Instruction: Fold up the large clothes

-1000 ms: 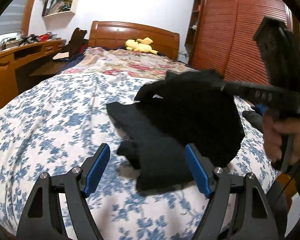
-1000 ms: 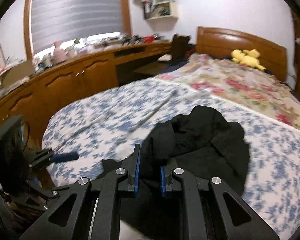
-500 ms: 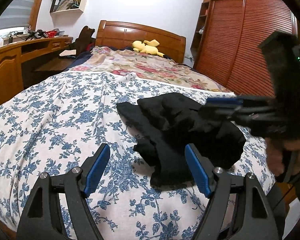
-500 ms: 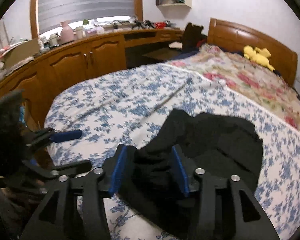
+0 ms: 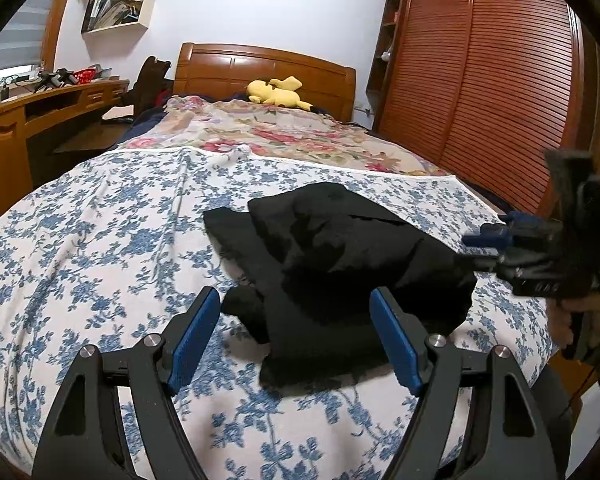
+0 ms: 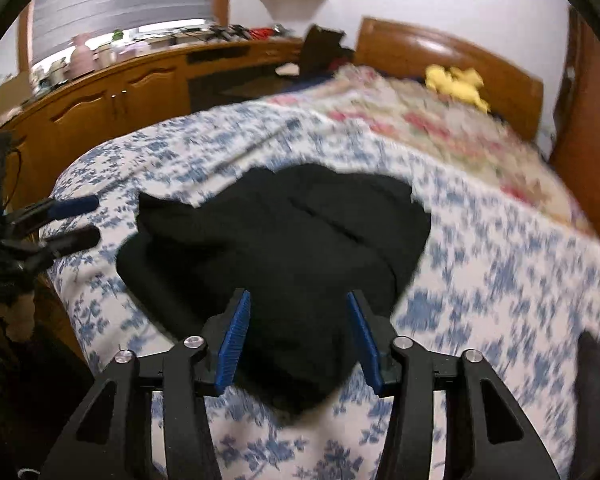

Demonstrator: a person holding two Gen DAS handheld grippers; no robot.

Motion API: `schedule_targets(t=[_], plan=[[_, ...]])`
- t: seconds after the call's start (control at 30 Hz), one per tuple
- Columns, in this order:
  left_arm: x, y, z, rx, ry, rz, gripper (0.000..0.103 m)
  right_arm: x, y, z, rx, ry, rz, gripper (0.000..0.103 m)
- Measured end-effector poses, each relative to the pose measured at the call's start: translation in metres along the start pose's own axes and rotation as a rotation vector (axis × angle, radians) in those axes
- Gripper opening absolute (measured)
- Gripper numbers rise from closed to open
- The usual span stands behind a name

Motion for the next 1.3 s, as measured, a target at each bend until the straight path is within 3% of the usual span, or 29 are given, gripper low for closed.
schedule_targets(t=[0.1, 0.33, 0.53, 0.87, 0.97, 1.03, 1.1, 1.3], plan=[[-0.001, 0.005, 0.007, 0.008, 0.001, -0.001, 0.078, 0.013, 0.011, 0.004, -0.045, 0.039, -0.034, 0.046], [-0.001, 0.025, 0.015, 0.014, -0.004, -0.031, 0.078, 0.022, 0.018, 0.004, -0.052, 0.034, -0.04, 0.046], [0.002, 0.038, 0.019, 0.019, -0.005, -0.06, 0.062, 0.036, 0.014, 0.006, -0.049, 0.043, -0.029, 0.046], [0.003, 0.053, 0.022, 0.017, -0.015, -0.081, 0.059, 0.045, 0.013, 0.002, -0.041, 0.03, -0.029, 0.046], [0.003, 0.055, 0.024, 0.037, -0.02, -0.092, 0.045, 0.045, 0.012, 0.002, -0.04, 0.029, -0.027, 0.046], [0.004, 0.057, 0.027, 0.054, -0.01, -0.106, 0.024, 0.046, 0.012, 0.002, -0.037, 0.029, -0.024, 0.046], [0.006, 0.056, 0.031, 0.056, 0.01, -0.105, 0.013, 0.046, 0.011, 0.002, -0.032, 0.029, -0.022, 0.046], [-0.005, 0.022, 0.034, 0.047, 0.025, 0.015, 0.01, 0.036, -0.006, 0.005, -0.08, 0.065, 0.039, 0.046]])
Point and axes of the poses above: each gripper's, at about its wrist camera, not at the fingertips, and y roughly the way its jaws point, z to its right, x to its underside, the point moved 4 cm from there along y, roughly the way its jaws point, and after that the axes turned 13 degrees about -y, right-handed, at the moved point
